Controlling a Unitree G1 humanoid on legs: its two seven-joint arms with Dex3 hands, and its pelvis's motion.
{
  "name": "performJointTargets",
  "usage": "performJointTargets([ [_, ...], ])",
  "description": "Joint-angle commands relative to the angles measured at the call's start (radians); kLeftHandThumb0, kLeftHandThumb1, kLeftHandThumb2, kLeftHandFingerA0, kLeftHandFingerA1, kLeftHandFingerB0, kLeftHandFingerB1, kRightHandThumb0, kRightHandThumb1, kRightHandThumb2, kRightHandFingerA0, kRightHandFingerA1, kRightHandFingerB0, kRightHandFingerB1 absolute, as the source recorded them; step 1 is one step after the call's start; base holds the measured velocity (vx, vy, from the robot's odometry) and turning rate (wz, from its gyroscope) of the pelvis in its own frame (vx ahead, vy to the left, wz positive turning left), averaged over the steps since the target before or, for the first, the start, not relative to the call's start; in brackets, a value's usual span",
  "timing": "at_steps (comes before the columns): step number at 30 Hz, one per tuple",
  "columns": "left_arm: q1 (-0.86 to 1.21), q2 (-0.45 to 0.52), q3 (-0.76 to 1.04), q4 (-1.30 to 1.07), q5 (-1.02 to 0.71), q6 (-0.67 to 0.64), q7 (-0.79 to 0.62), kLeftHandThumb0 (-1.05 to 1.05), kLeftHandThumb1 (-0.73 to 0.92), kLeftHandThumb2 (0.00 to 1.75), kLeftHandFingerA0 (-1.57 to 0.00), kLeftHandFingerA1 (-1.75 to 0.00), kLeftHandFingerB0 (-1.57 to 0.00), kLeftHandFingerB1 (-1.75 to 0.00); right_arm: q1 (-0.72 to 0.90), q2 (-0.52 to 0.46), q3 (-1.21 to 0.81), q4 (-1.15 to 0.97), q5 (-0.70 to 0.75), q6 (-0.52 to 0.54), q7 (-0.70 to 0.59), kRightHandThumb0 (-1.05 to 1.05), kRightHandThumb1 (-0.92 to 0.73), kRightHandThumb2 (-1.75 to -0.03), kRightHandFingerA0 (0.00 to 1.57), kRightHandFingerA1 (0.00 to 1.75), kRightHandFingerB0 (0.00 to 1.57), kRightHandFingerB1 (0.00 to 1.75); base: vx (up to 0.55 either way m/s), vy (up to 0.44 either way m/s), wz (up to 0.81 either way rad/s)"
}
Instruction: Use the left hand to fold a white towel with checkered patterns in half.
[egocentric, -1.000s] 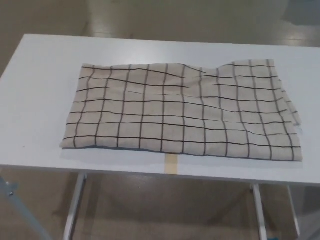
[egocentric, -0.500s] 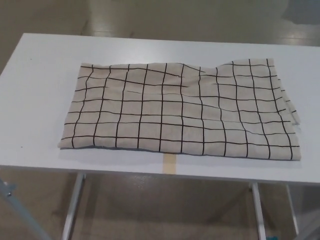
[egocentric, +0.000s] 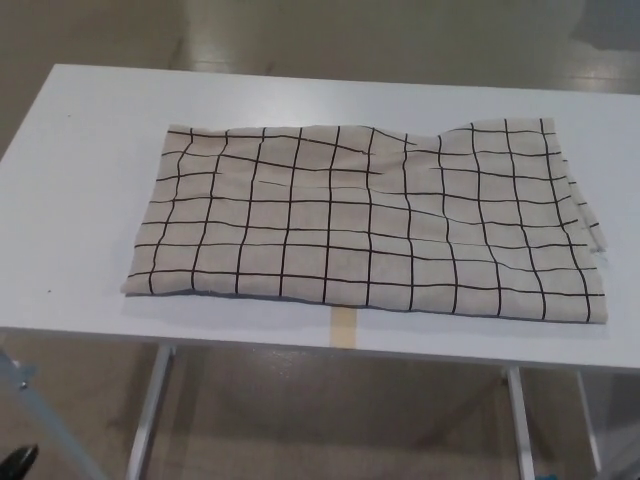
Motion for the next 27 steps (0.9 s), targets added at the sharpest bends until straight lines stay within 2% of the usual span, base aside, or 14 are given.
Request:
performJointTargets([
  [1, -0.023, 0.074, 0.019, -0.283, 0.227, -0.331, 0.062, -0.14, 0.23, 0.63, 0.00, -0.31, 0.00, -0.24, 0.087, 0.014, 0.074, -0.062, 0.014, -0.012, 0.083, -0.20, -0.57, -0.58, 0.49, 0.52, 0.52, 0.44, 0.00, 0.000, 0.00],
  [2, -0.052, 0.085, 0.018, -0.318, 0.258, -0.329, 0.072, -0.05, 0.23, 0.63, 0.00, -0.34, 0.00, -0.27, 0.090, 0.008, 0.079, -0.051, 0.006, -0.017, 0.085, -0.20, -0.57, -0.58, 0.49, 0.52, 0.52, 0.43, 0.00, 0.000, 0.00],
  [5, -0.100, 0.111, -0.002, -0.396, 0.318, -0.280, 0.075, -0.02, 0.22, 0.63, 0.00, -0.34, -0.01, -0.28, 0.098, -0.004, 0.092, -0.044, -0.012, -0.015, 0.079, -0.20, -0.57, -0.58, 0.47, 0.51, 0.50, 0.43, 0.00, 0.000, 0.00],
  [6, -0.120, 0.142, -0.030, -0.432, 0.348, -0.227, 0.050, -0.02, 0.32, 0.58, -0.03, -0.25, -0.07, -0.23, 0.099, -0.009, 0.098, -0.037, -0.025, -0.023, 0.072, -0.20, -0.57, -0.59, 0.47, 0.51, 0.50, 0.44, 0.00, 0.000, 0.00],
  [7, -0.137, 0.162, -0.050, -0.439, 0.371, -0.205, 0.039, -0.07, 0.37, 0.51, 0.00, -0.27, -0.06, -0.25, 0.102, -0.013, 0.103, -0.035, -0.031, -0.029, 0.070, -0.20, -0.56, -0.58, 0.48, 0.51, 0.50, 0.44, 0.00, 0.000, 0.00],
  [10, -0.162, 0.185, -0.083, -0.424, 0.408, -0.196, 0.036, -0.11, 0.33, 0.59, -0.03, -0.19, -0.05, -0.26, 0.110, -0.021, 0.107, -0.029, -0.037, -0.039, 0.069, -0.21, -0.56, -0.58, 0.48, 0.51, 0.49, 0.44, 0.00, 0.000, 0.00],
  [11, -0.205, 0.197, -0.119, -0.402, 0.456, -0.188, 0.044, -0.19, 0.33, 0.62, -0.01, -0.19, -0.03, -0.27, 0.109, -0.018, 0.106, -0.024, -0.034, -0.041, 0.067, -0.21, -0.56, -0.58, 0.47, 0.51, 0.49, 0.44, 0.00, 0.000, 0.00],
  [12, -0.230, 0.203, -0.141, -0.390, 0.480, -0.178, 0.047, -0.21, 0.24, 0.64, 0.00, -0.24, 0.00, -0.31, 0.109, -0.016, 0.107, -0.024, -0.036, -0.040, 0.062, -0.21, -0.56, -0.58, 0.47, 0.51, 0.49, 0.44, 0.00, 0.000, 0.00],
  [20, -0.449, 0.231, -0.326, -0.266, 0.687, -0.028, 0.081, -0.33, 0.26, 0.65, 0.00, -0.16, 0.00, -0.27, 0.099, -0.013, 0.118, -0.018, -0.054, -0.044, 0.033, -0.21, -0.56, -0.58, 0.47, 0.51, 0.48, 0.44, 0.00, 0.000, 0.00],
  [27, -0.577, 0.239, -0.449, -0.110, 0.813, 0.027, 0.123, -0.35, 0.26, 0.64, 0.00, -0.13, 0.00, -0.24, 0.089, -0.016, 0.120, -0.016, -0.053, -0.039, 0.032, -0.20, -0.56, -0.58, 0.47, 0.50, 0.47, 0.44, 0.00, 0.000, 0.00],
])
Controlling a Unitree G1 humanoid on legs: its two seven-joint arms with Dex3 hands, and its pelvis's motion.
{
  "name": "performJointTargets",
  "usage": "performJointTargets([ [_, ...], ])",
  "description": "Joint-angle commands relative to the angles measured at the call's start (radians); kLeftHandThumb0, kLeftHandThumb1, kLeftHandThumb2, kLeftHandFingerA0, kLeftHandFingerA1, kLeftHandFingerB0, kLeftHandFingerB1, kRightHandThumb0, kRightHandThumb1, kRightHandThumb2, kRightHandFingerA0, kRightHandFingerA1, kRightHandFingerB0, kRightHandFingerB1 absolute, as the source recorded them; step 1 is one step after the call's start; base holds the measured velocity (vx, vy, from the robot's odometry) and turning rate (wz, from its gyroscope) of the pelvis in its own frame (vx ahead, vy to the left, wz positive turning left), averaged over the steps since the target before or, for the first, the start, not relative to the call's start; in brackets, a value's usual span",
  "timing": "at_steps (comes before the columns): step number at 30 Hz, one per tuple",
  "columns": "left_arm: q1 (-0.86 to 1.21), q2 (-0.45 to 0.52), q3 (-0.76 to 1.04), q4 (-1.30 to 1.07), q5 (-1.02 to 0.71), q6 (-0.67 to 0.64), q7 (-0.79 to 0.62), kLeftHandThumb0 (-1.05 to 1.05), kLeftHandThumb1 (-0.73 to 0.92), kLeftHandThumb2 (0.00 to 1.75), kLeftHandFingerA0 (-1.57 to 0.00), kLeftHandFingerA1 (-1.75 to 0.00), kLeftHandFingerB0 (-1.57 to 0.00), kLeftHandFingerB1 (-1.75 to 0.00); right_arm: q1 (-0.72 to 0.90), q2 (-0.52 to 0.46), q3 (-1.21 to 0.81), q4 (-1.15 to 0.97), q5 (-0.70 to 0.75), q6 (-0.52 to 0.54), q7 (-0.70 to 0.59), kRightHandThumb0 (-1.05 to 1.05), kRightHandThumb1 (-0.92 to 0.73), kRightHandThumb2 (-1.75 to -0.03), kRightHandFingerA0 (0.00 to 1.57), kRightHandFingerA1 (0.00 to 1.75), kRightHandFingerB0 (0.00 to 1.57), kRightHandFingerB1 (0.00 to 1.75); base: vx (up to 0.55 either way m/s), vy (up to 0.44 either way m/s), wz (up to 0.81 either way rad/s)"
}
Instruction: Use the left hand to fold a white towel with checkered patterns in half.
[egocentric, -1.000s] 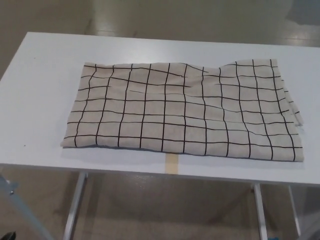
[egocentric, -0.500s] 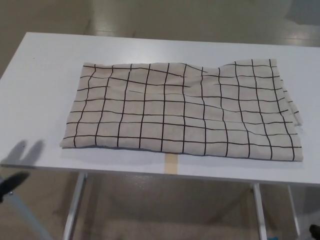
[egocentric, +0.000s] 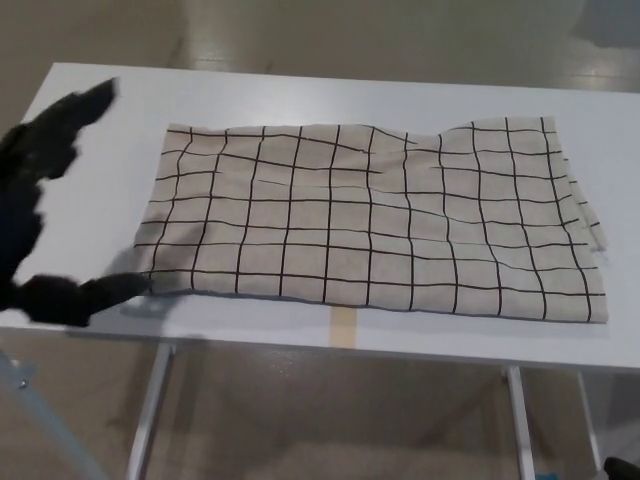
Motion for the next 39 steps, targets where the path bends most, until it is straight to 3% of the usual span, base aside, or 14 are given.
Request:
performJointTargets([
  [1, -0.213, 0.059, -0.224, 0.200, 0.434, 0.108, 0.087, -0.36, 0.26, 0.65, 0.00, -0.13, 0.00, -0.24, 0.012, -0.014, 0.011, 0.008, -0.030, -0.036, -0.006, -0.20, -0.56, -0.58, 0.47, 0.50, 0.48, 0.44, 0.00, 0.000, 0.00],
  [5, -0.306, 0.037, -0.331, 0.366, 0.507, 0.156, 0.138, -0.36, 0.26, 0.65, 0.00, -0.13, 0.00, -0.23, 0.020, -0.008, 0.005, 0.002, -0.008, -0.036, 0.008, -0.20, -0.56, -0.58, 0.47, 0.51, 0.48, 0.44, 0.00, 0.000, 0.00],
  [6, -0.326, 0.032, -0.355, 0.401, 0.517, 0.172, 0.142, -0.32, 0.43, 0.58, 0.00, -0.07, 0.00, -0.18, 0.023, -0.007, 0.007, -0.003, -0.008, -0.033, 0.007, -0.20, -0.56, -0.58, 0.47, 0.51, 0.48, 0.44, 0.00, 0.000, 0.00],
  [7, -0.339, 0.027, -0.368, 0.422, 0.521, 0.180, 0.143, -0.37, 0.39, 0.68, 0.00, -0.07, 0.00, -0.18, 0.023, -0.006, 0.008, -0.003, -0.008, -0.035, 0.008, -0.20, -0.56, -0.59, 0.47, 0.51, 0.48, 0.44, 0.00, 0.000, 0.00],
  [20, -0.488, -0.025, -0.538, 0.722, 0.521, 0.265, 0.222, -0.38, 0.40, 0.67, 0.00, -0.05, 0.00, -0.18, 0.018, -0.015, 0.007, 0.006, -0.011, -0.039, 0.012, -0.20, -0.56, -0.59, 0.47, 0.51, 0.48, 0.44, 0.00, 0.000, 0.00],
  [39, -0.523, -0.085, -0.646, 0.900, 0.500, 0.265, 0.302, -0.37, 0.39, 0.67, 0.00, -0.03, 0.00, -0.17, 0.035, -0.010, 0.010, -0.003, -0.004, -0.037, 0.009, -0.21, -0.56, -0.58, 0.48, 0.51, 0.48, 0.44, 0.00, 0.000, 0.00],
])
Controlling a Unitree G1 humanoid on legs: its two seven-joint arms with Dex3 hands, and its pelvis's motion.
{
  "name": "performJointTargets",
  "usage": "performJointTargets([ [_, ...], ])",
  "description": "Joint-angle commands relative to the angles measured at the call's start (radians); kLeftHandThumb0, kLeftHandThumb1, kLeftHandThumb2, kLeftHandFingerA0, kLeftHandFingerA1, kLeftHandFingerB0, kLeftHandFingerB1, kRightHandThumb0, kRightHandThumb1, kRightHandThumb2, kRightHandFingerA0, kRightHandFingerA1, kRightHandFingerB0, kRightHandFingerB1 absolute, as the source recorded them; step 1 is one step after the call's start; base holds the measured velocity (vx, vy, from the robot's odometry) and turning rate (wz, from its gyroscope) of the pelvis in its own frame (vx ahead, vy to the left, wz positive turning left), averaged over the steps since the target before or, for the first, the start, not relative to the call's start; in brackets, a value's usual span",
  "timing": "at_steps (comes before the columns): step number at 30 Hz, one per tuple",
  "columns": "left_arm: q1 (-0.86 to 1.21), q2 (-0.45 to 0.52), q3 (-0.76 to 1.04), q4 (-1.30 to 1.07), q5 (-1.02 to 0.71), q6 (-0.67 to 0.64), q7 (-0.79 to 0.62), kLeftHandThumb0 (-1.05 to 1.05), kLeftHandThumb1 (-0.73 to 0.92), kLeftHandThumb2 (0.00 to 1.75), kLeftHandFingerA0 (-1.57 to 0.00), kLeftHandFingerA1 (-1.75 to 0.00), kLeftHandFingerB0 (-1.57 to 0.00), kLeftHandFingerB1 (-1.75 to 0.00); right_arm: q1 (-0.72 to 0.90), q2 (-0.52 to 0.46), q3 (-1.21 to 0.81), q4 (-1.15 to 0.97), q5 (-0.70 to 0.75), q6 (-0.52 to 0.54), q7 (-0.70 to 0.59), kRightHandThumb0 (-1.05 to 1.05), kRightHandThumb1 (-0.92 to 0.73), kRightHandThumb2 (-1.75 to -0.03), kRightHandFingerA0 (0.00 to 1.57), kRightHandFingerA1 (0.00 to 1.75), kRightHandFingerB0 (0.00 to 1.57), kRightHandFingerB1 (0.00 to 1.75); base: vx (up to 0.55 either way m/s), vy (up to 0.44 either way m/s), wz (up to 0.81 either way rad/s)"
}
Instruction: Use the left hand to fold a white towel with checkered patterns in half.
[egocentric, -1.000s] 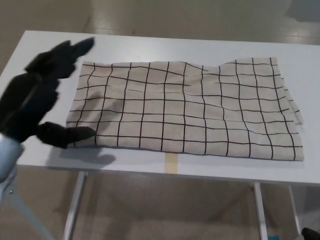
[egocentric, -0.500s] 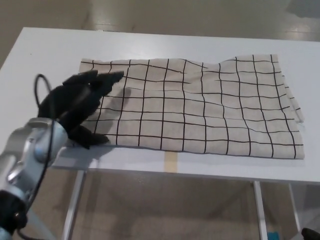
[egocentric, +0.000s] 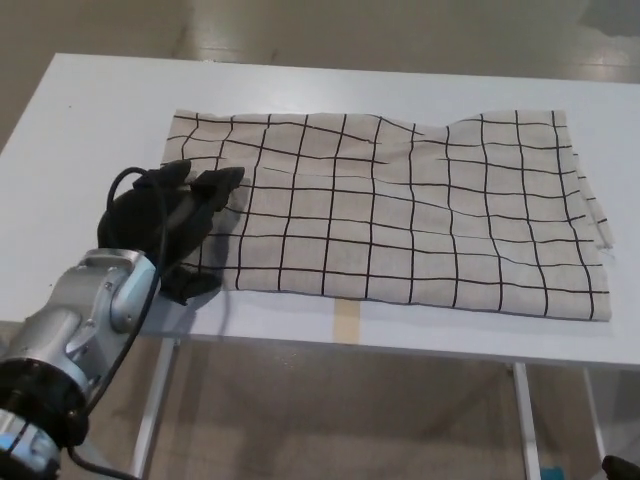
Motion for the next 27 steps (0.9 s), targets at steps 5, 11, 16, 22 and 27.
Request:
performJointTargets([
  [5, -0.001, -0.027, -0.053, 0.059, 0.031, 0.029, 0.011, -0.37, 0.40, 0.68, 0.00, -0.05, 0.00, -0.18, 0.023, -0.009, 0.010, -0.007, -0.015, -0.023, 0.000, -0.23, -0.57, -0.58, 0.47, 0.49, 0.47, 0.43, 0.00, 0.000, 0.00],
  [11, 0.041, 0.014, -0.042, -0.058, 0.009, 0.037, -0.035, -0.38, 0.38, 0.66, 0.00, -0.03, 0.00, -0.16, 0.005, -0.010, 0.012, 0.000, -0.012, -0.017, -0.004, -0.22, -0.57, -0.58, 0.47, 0.49, 0.47, 0.43, 0.00, 0.000, 0.00],
  [16, 0.078, 0.060, -0.006, -0.142, -0.031, 0.016, -0.084, -0.38, 0.41, 0.68, 0.00, -0.05, 0.00, -0.17, 0.002, -0.012, 0.006, 0.006, -0.002, -0.017, 0.001, -0.22, -0.57, -0.58, 0.47, 0.50, 0.47, 0.43, 0.00, 0.000, 0.00],
  [22, 0.114, 0.096, 0.023, -0.204, -0.039, 0.017, -0.100, -0.36, 0.43, 0.61, 0.00, -0.03, 0.00, -0.14, 0.004, -0.010, 0.005, 0.012, 0.001, -0.021, 0.003, -0.22, -0.56, -0.59, 0.48, 0.50, 0.48, 0.44, 0.00, 0.000, 0.00],
  [27, 0.150, 0.118, 0.053, -0.252, -0.044, 0.019, -0.115, -0.38, 0.48, 0.54, 0.00, -0.07, 0.00, -0.18, 0.016, -0.007, 0.007, 0.007, -0.005, -0.021, -0.002, -0.22, -0.56, -0.58, 0.49, 0.50, 0.48, 0.44, 0.00, 0.000, 0.00],
])
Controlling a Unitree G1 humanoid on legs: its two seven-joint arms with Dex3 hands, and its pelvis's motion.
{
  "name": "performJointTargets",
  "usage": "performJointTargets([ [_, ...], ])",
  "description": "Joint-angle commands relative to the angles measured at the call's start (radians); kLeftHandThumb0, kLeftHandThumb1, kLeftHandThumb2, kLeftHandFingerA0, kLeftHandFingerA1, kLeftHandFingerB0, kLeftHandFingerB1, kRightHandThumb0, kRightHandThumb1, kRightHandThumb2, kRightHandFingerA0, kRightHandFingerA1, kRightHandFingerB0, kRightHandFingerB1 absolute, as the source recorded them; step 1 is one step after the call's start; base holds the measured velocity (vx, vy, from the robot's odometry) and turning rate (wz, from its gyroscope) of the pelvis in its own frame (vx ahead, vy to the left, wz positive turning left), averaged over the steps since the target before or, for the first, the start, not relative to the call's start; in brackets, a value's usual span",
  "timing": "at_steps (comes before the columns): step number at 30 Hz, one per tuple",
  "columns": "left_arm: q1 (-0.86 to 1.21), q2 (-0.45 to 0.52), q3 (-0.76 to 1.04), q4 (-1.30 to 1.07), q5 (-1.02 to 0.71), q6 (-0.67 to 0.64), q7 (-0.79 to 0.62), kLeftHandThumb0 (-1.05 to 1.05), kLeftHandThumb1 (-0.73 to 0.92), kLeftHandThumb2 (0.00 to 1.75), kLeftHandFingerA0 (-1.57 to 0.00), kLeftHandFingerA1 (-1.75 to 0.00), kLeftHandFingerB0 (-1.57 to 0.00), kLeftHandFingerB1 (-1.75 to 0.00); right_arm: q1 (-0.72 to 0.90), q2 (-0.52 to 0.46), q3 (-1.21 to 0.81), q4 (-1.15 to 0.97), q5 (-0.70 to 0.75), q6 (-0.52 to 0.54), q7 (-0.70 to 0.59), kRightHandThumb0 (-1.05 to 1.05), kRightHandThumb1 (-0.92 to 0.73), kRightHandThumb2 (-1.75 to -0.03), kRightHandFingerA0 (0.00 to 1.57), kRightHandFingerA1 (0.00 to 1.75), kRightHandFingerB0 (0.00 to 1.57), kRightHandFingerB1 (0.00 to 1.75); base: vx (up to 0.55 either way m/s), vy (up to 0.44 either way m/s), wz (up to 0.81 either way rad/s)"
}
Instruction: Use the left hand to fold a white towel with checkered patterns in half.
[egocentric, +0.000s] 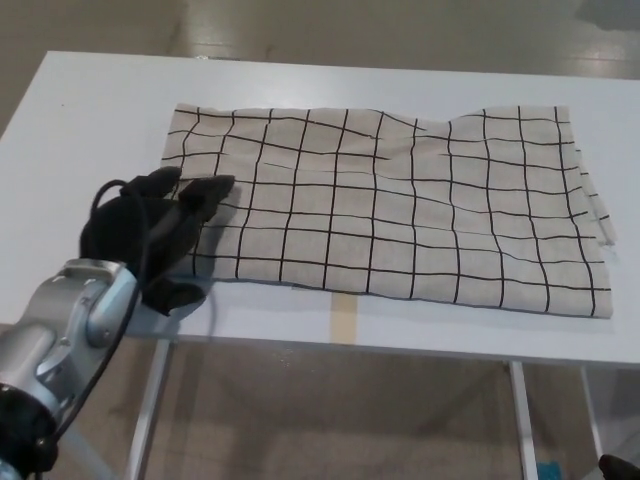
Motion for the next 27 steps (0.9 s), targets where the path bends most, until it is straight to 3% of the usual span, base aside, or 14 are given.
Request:
performJointTargets([
  [1, 0.044, 0.033, 0.024, -0.043, -0.019, -0.008, -0.038, -0.38, 0.47, 0.54, 0.00, -0.06, 0.00, -0.18, 0.019, -0.006, -0.003, 0.004, -0.006, -0.015, 0.000, -0.22, -0.56, -0.58, 0.49, 0.50, 0.48, 0.44, 0.00, 0.000, 0.00],
  [6, 0.052, 0.040, 0.022, -0.017, -0.017, -0.021, -0.030, -0.37, 0.47, 0.54, 0.00, -0.07, 0.00, -0.18, 0.016, -0.012, 0.003, 0.010, -0.017, -0.011, -0.005, -0.22, -0.56, -0.58, 0.49, 0.49, 0.46, 0.43, 0.00, 0.000, 0.00],
  [7, 0.051, 0.039, 0.021, -0.004, -0.020, -0.024, -0.032, -0.41, 0.38, 0.67, 0.00, -0.04, 0.00, -0.17, 0.017, -0.014, 0.004, 0.007, -0.018, -0.007, -0.004, -0.22, -0.56, -0.58, 0.49, 0.49, 0.46, 0.43, 0.00, 0.000, 0.00],
  [18, 0.014, 0.011, 0.003, 0.054, -0.006, -0.023, -0.025, -0.40, 0.40, 0.68, 0.00, -0.05, 0.00, -0.17, 0.012, -0.013, 0.001, 0.011, -0.015, -0.018, -0.007, -0.22, -0.56, -0.58, 0.49, 0.49, 0.46, 0.43, 0.00, 0.000, 0.00],
  [24, -0.028, -0.028, -0.031, 0.117, 0.019, -0.008, -0.005, -0.42, 0.38, 0.66, 0.00, -0.03, 0.00, -0.15, 0.018, -0.011, 0.001, 0.002, -0.014, -0.013, -0.007, -0.22, -0.56, -0.58, 0.49, 0.49, 0.47, 0.43, 0.00, 0.000, 0.00],
  [25, -0.032, -0.030, -0.036, 0.127, 0.023, -0.009, 0.000, -0.36, 0.48, 0.54, 0.00, -0.08, 0.00, -0.19, 0.018, -0.011, 0.002, 0.002, -0.016, -0.012, -0.008, -0.22, -0.56, -0.58, 0.49, 0.49, 0.47, 0.43, 0.00, 0.000, 0.00],
  [26, -0.032, -0.030, -0.036, 0.127, 0.023, -0.009, 0.000, -0.36, 0.48, 0.54, 0.00, -0.08, 0.00, -0.19, 0.018, -0.011, 0.002, 0.002, -0.016, -0.012, -0.008, -0.22, -0.56, -0.58, 0.49, 0.49, 0.47, 0.43, 0.00, 0.000, 0.00],
  [27, -0.045, -0.039, -0.052, 0.152, 0.038, -0.009, 0.017, -0.43, 0.38, 0.67, 0.00, -0.03, 0.00, -0.15, 0.020, -0.011, 0.004, 0.002, -0.016, -0.010, -0.006, -0.22, -0.56, -0.58, 0.49, 0.49, 0.47, 0.43, 0.00, 0.000, 0.00],
])
